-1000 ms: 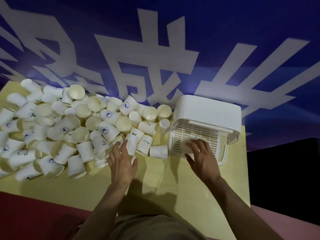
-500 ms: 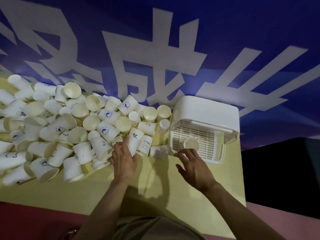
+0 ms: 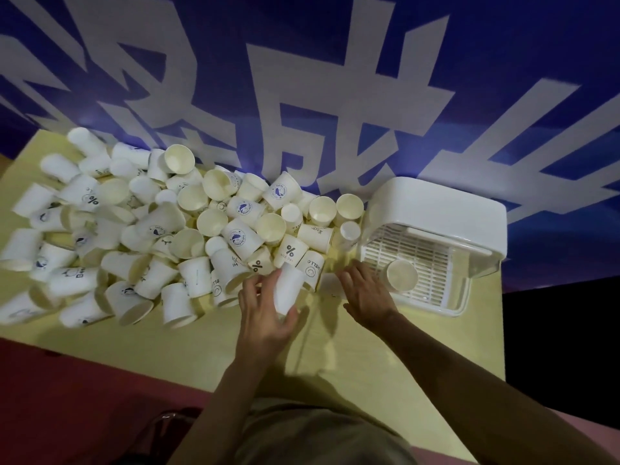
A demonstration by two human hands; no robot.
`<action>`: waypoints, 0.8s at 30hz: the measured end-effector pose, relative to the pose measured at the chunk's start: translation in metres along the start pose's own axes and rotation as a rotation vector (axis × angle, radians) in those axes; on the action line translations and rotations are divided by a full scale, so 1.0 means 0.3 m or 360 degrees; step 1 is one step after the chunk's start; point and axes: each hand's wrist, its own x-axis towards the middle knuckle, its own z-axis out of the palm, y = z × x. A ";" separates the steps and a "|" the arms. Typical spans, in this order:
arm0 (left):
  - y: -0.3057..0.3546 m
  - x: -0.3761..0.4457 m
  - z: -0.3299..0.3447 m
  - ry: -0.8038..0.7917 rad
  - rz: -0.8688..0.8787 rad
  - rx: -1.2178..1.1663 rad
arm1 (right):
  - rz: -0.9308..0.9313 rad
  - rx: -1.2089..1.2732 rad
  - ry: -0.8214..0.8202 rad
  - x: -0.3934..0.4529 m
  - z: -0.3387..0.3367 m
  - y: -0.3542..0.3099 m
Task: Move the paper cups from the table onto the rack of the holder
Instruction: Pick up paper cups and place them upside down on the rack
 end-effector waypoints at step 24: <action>0.031 0.055 -0.047 -0.0285 0.0199 -0.0065 | 0.0321 0.0716 0.0202 -0.148 -0.007 -0.117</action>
